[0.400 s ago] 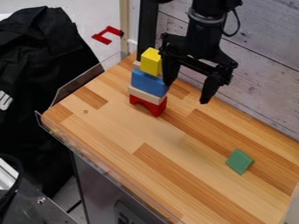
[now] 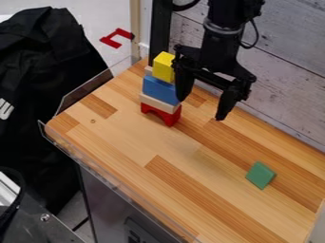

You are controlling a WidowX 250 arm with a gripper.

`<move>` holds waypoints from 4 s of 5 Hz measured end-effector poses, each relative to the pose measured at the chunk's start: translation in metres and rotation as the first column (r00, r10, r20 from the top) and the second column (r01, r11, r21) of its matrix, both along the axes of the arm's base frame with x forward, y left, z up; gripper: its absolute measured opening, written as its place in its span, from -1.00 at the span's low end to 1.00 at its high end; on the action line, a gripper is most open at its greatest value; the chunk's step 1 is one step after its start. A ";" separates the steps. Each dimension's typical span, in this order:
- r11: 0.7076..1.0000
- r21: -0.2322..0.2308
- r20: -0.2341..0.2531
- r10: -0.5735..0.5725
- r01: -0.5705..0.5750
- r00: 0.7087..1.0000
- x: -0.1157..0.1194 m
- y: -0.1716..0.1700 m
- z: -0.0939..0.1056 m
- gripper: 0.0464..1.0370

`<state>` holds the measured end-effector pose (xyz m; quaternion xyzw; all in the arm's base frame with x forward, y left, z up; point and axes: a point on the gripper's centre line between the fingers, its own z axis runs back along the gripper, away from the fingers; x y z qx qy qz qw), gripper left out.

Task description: Take the yellow square off the tower and put it on the table

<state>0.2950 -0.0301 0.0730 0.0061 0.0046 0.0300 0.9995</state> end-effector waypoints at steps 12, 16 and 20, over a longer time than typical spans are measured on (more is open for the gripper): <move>0.981 -0.051 -0.030 0.188 -0.190 0.982 0.026 0.089 0.016 0.93; 0.984 -0.042 -0.080 0.169 -0.173 0.982 0.027 0.085 -0.003 0.82; 0.983 -0.006 -0.065 0.183 -0.184 0.981 0.028 0.080 0.002 0.02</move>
